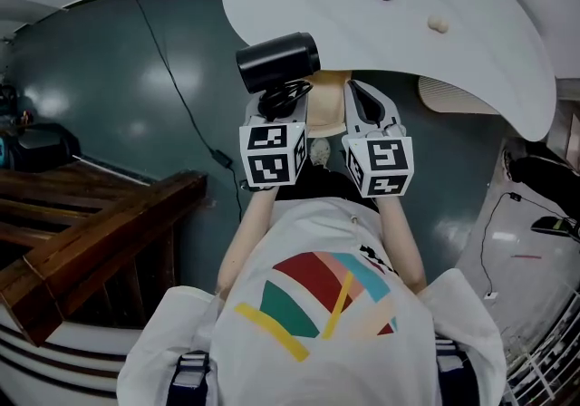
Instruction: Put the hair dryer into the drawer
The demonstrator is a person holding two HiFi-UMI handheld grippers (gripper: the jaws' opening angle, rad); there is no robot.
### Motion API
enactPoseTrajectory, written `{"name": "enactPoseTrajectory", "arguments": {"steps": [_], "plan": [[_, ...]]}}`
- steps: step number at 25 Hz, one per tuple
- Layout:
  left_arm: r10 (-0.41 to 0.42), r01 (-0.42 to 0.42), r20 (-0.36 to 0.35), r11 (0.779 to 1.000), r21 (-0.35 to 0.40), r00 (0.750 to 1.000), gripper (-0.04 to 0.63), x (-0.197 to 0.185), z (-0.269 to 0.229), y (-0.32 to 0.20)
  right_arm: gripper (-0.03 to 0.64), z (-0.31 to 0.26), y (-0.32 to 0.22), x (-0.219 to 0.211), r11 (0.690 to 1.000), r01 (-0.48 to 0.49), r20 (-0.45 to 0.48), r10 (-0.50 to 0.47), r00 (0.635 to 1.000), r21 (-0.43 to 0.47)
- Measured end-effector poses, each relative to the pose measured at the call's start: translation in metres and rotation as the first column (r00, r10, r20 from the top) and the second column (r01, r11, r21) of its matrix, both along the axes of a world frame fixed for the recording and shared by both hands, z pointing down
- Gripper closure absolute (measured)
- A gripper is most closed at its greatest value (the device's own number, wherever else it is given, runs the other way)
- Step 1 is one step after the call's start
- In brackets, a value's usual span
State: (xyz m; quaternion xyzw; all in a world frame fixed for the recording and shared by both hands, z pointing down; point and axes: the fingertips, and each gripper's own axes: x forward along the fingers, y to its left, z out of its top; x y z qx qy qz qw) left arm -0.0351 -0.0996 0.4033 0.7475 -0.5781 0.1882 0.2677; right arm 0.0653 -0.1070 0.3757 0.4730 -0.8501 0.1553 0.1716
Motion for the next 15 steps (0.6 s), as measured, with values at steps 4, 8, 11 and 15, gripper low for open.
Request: {"name": "enactPoseTrajectory", "arguments": {"steps": [4,8,11,15], "plan": [[0.016,-0.016,0.015,1.000,-0.011,1.000,0.428,0.000,0.001,-0.008,0.607,0.000,-0.008,0.003,1.000,-0.024,0.003,0.024,1.000,-0.009],[0.043,-0.043,0.027,0.999,-0.021,0.999,0.428,-0.004,0.003,-0.013,0.607,-0.005,-0.009,-0.002,0.999,-0.046,0.009,0.046,0.999,-0.005],[0.060,-0.059,0.029,0.998,-0.039,0.998,0.428,-0.008,0.007,-0.015,0.607,-0.005,-0.009,-0.006,0.998,-0.059,0.009,0.059,0.998,-0.008],[0.079,-0.077,0.030,0.995,-0.059,0.996,0.428,-0.011,0.013,-0.013,0.607,-0.001,-0.010,-0.011,0.997,-0.079,0.014,0.079,0.997,-0.018]]}}
